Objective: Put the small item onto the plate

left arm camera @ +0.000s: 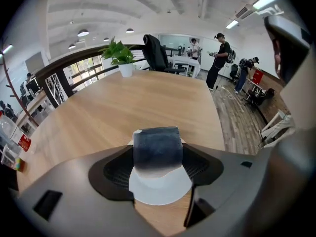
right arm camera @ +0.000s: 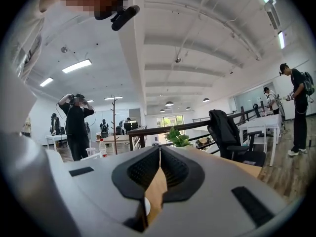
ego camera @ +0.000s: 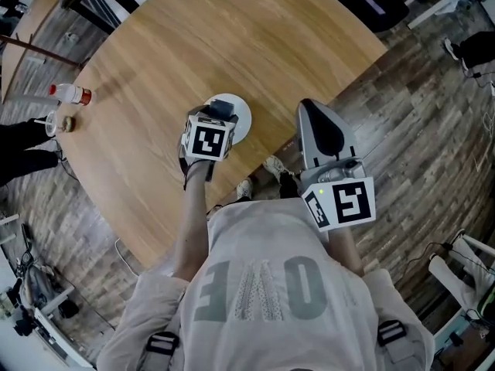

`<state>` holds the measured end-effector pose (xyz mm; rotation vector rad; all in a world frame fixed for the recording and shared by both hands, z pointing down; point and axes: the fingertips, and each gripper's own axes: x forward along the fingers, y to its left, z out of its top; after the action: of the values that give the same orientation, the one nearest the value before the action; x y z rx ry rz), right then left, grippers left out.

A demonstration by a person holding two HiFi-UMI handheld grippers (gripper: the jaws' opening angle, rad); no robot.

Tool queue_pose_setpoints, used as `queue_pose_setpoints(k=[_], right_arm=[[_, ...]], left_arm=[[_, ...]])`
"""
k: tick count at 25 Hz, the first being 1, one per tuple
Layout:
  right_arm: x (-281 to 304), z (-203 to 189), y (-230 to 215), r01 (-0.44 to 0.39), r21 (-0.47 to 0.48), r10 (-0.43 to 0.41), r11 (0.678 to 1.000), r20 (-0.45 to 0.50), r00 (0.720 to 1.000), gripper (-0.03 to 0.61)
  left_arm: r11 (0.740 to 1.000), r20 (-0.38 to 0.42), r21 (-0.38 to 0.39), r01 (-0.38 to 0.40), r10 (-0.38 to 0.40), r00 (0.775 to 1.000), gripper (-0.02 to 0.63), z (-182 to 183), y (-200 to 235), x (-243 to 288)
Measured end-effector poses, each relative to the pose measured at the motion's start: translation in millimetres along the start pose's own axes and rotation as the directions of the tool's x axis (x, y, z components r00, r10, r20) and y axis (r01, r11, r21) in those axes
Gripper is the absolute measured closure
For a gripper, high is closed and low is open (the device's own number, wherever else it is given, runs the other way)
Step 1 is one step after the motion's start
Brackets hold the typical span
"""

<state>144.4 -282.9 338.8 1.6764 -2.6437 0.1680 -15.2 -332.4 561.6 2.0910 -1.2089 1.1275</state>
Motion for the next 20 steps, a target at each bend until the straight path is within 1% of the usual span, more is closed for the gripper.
queue_pose_setpoints(k=[4,8,10,12,14,18,20], right_arm=[[-8.2,-7.4,-17.2,0.048,0.018,-0.048,0.999,-0.019,0.999,0.560],[-12.5,-12.5,-28.3,0.069,0.031,-0.068,0.997,-0.035,0.997,0.560],[-10.8,-13.2,-30.0,0.074,0.032,-0.073,0.997,-0.040,0.997,0.560],[-7.7,-14.1,-31.3,0.069,0.031,-0.068,0.997,-0.043,0.997,0.560],[-5.9,-15.7,-31.2,0.060,0.033,-0.059,0.998,-0.048,0.997,0.560],[-1.7,-17.6,-26.5,0.048,0.033,-0.046,0.998,-0.050,0.998,0.560],[0.1,-18.6,-26.3,0.043,0.031,-0.041,0.999,-0.053,0.998,0.560]], left_arm=[[1.000,-0.057,0.022,-0.004,0.006,0.998,0.304,-11.4,0.8,17.2],[1.000,-0.126,0.015,-0.012,0.013,0.992,0.304,-24.8,0.2,24.0],[1.000,-0.136,-0.004,0.003,-0.003,0.991,0.304,-26.6,0.5,25.9],[1.000,-0.140,-0.012,0.000,-0.002,0.990,0.304,-24.8,2.0,28.0],[1.000,-0.159,0.003,-0.006,0.007,0.987,0.305,-23.6,2.1,30.0],[0.998,-0.213,0.067,0.004,0.010,0.977,0.311,-28.5,-0.9,37.3],[0.998,-0.219,0.070,-0.002,0.017,0.976,0.318,-31.8,-3.0,39.0]])
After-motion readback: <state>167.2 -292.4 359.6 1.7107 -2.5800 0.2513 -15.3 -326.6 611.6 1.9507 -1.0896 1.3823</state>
